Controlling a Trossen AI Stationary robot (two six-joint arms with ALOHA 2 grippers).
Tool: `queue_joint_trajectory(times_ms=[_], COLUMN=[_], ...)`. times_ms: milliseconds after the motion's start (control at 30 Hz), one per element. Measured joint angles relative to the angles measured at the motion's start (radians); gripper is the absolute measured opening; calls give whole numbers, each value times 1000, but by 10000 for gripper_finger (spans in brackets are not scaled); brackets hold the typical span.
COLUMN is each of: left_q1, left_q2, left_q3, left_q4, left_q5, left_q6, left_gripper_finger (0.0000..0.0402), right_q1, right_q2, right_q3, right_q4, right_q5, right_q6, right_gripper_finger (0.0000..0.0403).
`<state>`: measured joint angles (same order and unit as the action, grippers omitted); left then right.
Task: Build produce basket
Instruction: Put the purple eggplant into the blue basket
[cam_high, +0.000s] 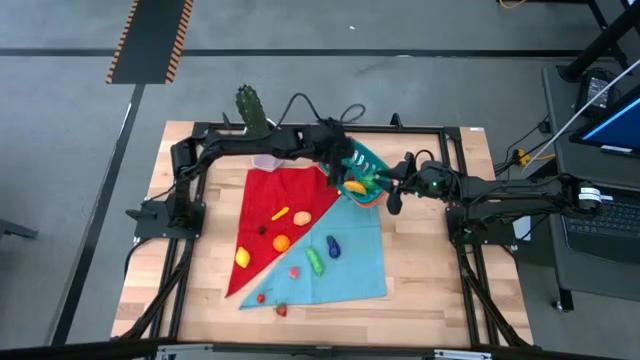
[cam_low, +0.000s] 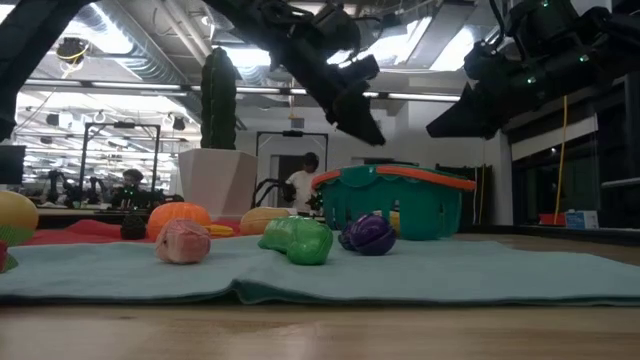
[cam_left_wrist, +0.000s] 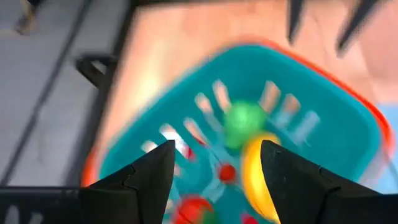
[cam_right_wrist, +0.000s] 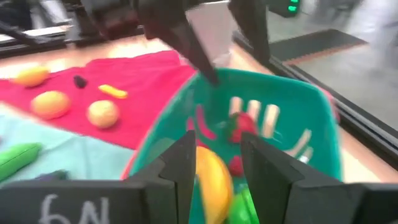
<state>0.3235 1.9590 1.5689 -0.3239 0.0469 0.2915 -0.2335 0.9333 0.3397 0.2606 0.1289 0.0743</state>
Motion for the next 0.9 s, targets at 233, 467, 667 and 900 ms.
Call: queue_joint_trajectory(times_ms=[233, 467, 667, 900], left_q1=[-83, -159, -190, -215], left_q2=[1, -64, -268, -493], left_q3=[-90, -212, -416, -675], left_q4=[25, 190, 365, 524], left_q5=[-87, -113, -144, -136], left_q6=[-1, -10, -23, -94], left_gripper_finger=[212, 190, 177, 173], right_q1=[2, 19, 61, 108], right_q2=[0, 1, 2, 1], right_q3=[0, -11, -32, -32], right_q4=[0, -20, -7, 60], right_q5=[-107, -107, -107, -104], right_q6=[34, 104, 76, 100], right_gripper_finger=[128, 128, 128, 128])
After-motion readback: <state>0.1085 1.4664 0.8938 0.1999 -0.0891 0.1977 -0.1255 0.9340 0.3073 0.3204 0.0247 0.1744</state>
